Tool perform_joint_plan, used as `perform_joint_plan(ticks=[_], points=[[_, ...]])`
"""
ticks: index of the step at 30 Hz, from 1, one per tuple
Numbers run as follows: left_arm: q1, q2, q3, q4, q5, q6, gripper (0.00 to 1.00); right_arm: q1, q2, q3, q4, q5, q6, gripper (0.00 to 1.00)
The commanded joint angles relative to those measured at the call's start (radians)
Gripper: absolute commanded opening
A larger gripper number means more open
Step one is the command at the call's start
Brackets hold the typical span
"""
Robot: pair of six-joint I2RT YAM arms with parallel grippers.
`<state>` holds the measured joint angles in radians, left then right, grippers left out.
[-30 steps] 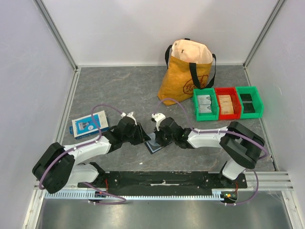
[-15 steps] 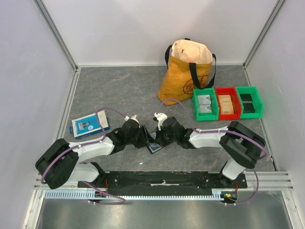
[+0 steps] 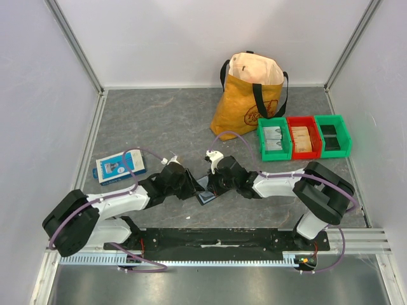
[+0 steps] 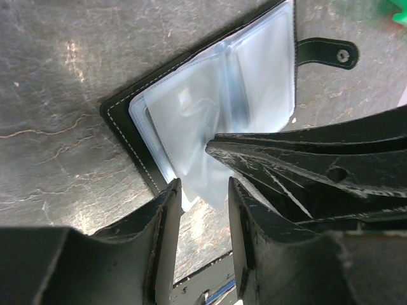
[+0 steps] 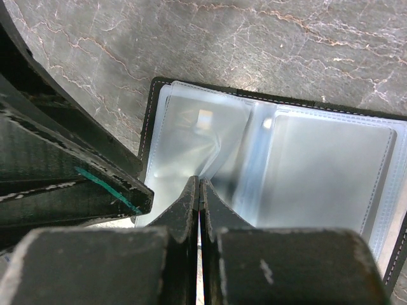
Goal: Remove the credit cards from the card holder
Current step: Remove the credit card from the card holder.
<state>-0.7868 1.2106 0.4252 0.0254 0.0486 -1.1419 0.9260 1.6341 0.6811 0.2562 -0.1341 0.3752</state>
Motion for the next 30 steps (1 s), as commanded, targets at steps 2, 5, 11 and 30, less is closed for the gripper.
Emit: perform_joint_plan(ticks=[2,5,11,30], points=[[-0.020,0.041,0.004,0.033,-0.021,-0.064,0.40,0.004,-0.016,-0.022,-0.017,-0.010,0.007,0.00],[-0.029,0.050,0.001,0.034,-0.021,-0.074,0.38,0.002,-0.019,-0.025,-0.015,-0.010,0.008,0.00],[-0.031,0.064,0.006,0.054,-0.021,-0.076,0.35,0.002,-0.017,-0.028,-0.011,-0.010,0.011,0.00],[-0.035,0.007,0.030,0.010,-0.088,-0.042,0.02,0.002,-0.153,-0.057,-0.004,0.056,0.047,0.29]])
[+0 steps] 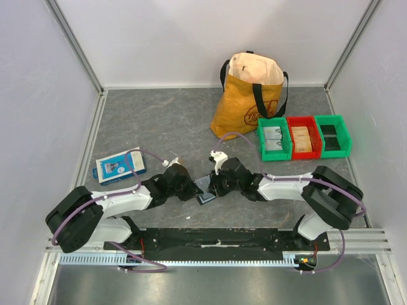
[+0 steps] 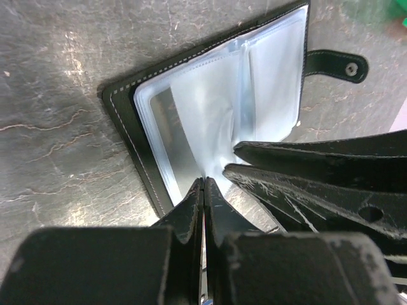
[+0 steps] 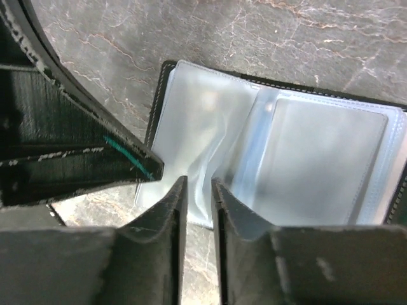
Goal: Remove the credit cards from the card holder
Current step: Remove the credit card from the card holder.
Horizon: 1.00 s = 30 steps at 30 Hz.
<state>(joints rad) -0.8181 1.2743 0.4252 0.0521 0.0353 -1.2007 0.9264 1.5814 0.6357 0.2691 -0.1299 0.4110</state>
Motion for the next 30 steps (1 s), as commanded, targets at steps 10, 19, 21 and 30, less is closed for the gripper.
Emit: perform_joint_plan(ticks=[10,19,21,30], points=[[-0.007,0.057,0.251,-0.080,-0.011,0.256,0.03,0.002,-0.441,-0.129,-0.065,0.423,0.038,0.67],[-0.062,0.370,0.431,-0.006,0.156,0.345,0.23,0.002,-0.620,-0.208,-0.113,0.490,0.054,0.69],[-0.075,0.413,0.445,-0.005,0.164,0.351,0.27,0.002,-0.633,-0.203,-0.131,0.487,0.054,0.70],[-0.081,0.344,0.431,0.069,0.154,0.394,0.47,0.000,-0.640,-0.177,-0.120,0.451,0.058,0.70]])
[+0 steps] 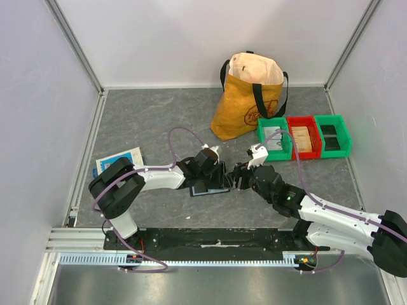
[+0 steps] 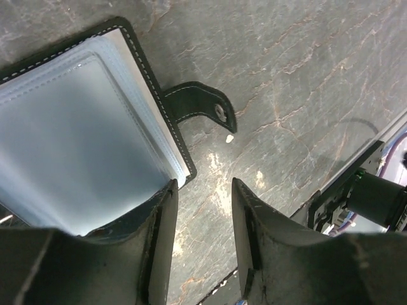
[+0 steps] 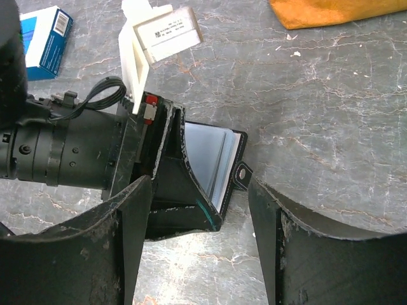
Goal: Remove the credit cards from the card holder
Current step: Remove the credit card from the card holder.
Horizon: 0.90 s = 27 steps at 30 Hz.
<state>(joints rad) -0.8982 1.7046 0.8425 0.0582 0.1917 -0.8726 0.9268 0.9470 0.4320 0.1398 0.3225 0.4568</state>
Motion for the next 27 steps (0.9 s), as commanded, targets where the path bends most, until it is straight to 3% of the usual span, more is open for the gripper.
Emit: perform_joint_plan(ticks=[1,5,12,20,27], points=[[0.001,-0.118,0.001,0.069,-0.032,0.070,0.50,0.000,-0.005,0.033,0.015,-0.011,0.016,0.70],[0.037,-0.298,-0.052,0.005,-0.164,0.087,0.52,-0.020,0.035,0.073,0.040,-0.089,0.020,0.68],[0.179,-0.456,-0.187,-0.115,-0.204,0.067,0.45,-0.083,0.246,0.163,0.168,-0.379,0.081,0.61],[0.225,-0.444,-0.267,-0.090,-0.153,0.083,0.29,-0.129,0.561,0.205,0.383,-0.578,0.207,0.35],[0.225,-0.352,-0.301,-0.032,-0.138,0.086,0.17,-0.170,0.739,0.153,0.544,-0.638,0.299,0.26]])
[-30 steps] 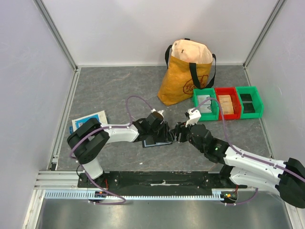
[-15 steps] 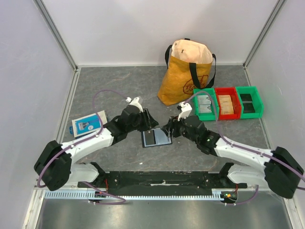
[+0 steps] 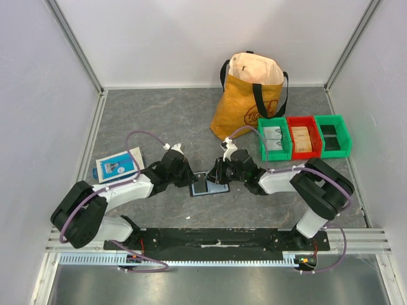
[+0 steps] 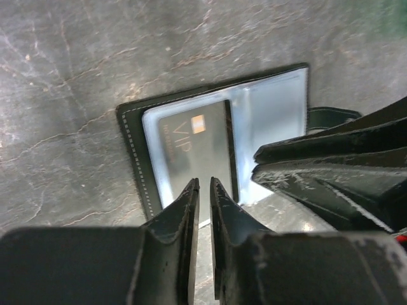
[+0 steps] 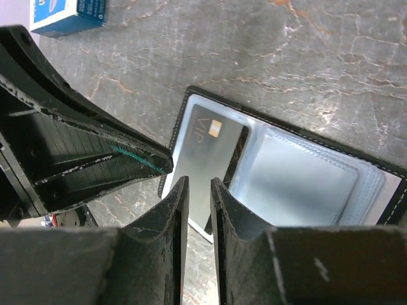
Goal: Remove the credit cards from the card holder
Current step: Remove the credit card from the card holder.
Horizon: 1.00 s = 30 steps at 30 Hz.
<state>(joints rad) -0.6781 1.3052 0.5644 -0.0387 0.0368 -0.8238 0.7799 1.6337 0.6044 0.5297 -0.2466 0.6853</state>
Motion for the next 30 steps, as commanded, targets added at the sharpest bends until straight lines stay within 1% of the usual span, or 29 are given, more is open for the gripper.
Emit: perform_joint_plan(ticks=[1,8,15,25,28,30], points=[[0.003,0.066,-0.026,0.068,0.018,0.037,0.16,-0.036,0.064,-0.034,0.170,-0.077,0.079,0.26],[0.006,0.115,-0.081,0.080,0.023,-0.017,0.10,-0.085,0.127,-0.123,0.236,-0.108,0.125,0.26],[0.005,0.095,-0.120,0.085,0.035,-0.049,0.08,-0.093,0.178,-0.123,0.335,-0.197,0.180,0.28],[0.006,0.075,-0.146,0.091,0.037,-0.069,0.07,-0.093,0.232,-0.083,0.316,-0.212,0.177,0.28],[0.005,0.033,-0.149,0.077,0.035,-0.084,0.07,-0.091,0.227,-0.077,0.287,-0.203,0.158,0.27],[0.006,-0.015,-0.153,0.063,0.006,-0.090,0.07,-0.091,0.221,-0.077,0.260,-0.189,0.143,0.27]])
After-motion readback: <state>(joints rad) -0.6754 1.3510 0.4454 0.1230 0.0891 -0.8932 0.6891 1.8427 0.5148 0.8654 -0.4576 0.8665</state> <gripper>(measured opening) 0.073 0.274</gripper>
